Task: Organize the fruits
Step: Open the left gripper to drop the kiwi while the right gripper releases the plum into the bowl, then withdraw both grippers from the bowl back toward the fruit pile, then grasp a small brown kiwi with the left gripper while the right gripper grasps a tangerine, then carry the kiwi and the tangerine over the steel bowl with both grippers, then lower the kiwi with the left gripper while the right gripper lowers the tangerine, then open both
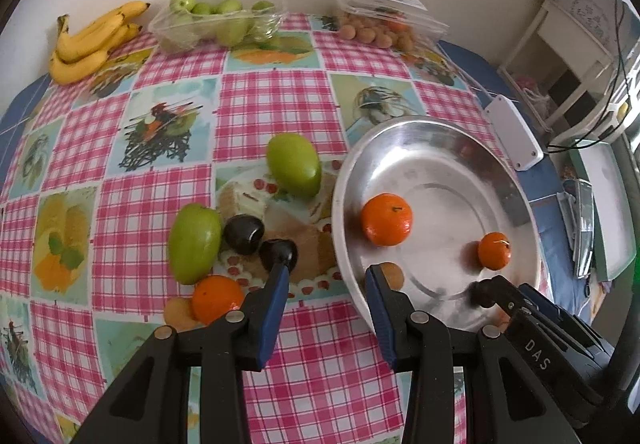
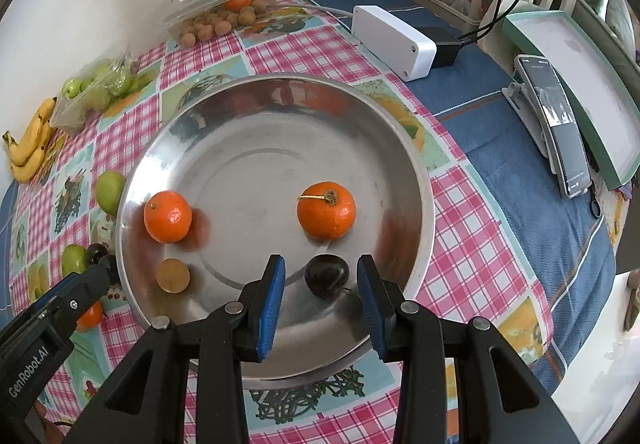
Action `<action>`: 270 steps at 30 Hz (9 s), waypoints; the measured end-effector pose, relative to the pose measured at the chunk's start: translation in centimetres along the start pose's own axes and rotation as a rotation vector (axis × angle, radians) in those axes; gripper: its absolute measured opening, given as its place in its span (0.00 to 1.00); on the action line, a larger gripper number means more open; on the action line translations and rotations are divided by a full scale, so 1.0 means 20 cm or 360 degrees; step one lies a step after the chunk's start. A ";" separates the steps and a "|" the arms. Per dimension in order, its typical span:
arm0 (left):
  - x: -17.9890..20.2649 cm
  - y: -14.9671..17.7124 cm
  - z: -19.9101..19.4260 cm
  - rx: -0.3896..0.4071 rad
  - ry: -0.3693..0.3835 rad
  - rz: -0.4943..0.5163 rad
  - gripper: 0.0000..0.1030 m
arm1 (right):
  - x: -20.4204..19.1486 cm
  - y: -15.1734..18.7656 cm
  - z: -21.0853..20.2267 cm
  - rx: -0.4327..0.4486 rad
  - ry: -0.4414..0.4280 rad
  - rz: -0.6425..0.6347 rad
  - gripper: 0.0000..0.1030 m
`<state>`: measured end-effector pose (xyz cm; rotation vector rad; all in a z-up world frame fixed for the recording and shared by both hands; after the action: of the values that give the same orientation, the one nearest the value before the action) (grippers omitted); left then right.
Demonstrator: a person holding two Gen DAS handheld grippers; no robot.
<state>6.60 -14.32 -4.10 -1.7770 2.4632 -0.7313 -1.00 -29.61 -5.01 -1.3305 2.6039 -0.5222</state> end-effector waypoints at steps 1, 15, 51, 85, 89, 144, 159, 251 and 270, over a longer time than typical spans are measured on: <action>-0.01 0.00 0.01 -0.0005 -0.0005 -0.0007 0.42 | 0.00 0.00 0.00 0.0000 0.0002 0.0003 0.37; -0.10 0.00 0.02 -0.0010 -0.0157 -0.0087 0.84 | -0.03 -0.01 0.03 0.0014 -0.0011 -0.0043 0.77; -0.21 0.02 0.04 -0.0039 -0.0314 -0.0149 1.00 | -0.12 0.00 0.03 0.0029 0.0020 -0.0222 0.97; -0.87 0.14 -0.29 0.0128 -0.0329 -0.0632 1.00 | -0.78 0.20 -0.13 0.0016 -0.0319 -0.0522 0.97; -0.88 0.14 -0.27 0.0114 -0.0316 -0.0642 1.00 | -0.85 0.22 -0.13 0.0003 -0.0391 -0.0517 0.97; -0.72 0.11 -0.01 -0.0113 -0.0010 -0.0602 0.64 | -0.85 0.19 0.03 -0.0168 -0.0508 -0.0358 0.36; -0.63 0.15 0.02 -0.0174 0.0077 -0.0623 0.40 | -0.79 0.20 0.01 -0.0204 -0.0462 -0.0380 0.36; 0.19 -0.26 0.16 0.0123 0.0226 0.0060 0.25 | -0.04 -0.25 0.05 0.0089 -0.0322 0.0134 0.36; 0.20 -0.37 0.22 0.0152 0.0295 0.0050 0.25 | -0.09 -0.38 0.09 0.0151 -0.0263 0.0139 0.37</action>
<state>13.09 -21.27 -4.12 -1.7051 2.5123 -1.0366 6.29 -32.74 -3.87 -1.1723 2.4582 -0.4935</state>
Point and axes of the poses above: each gripper's, at about its wrist camera, not at the fingertips, and z roughly the way its jaws point, x to its right, y to its underside, the point moved 3 cm from there along z, roughly the way its jaws point, and after that the axes turned 3 degrees about y, right-handed, at the moved point
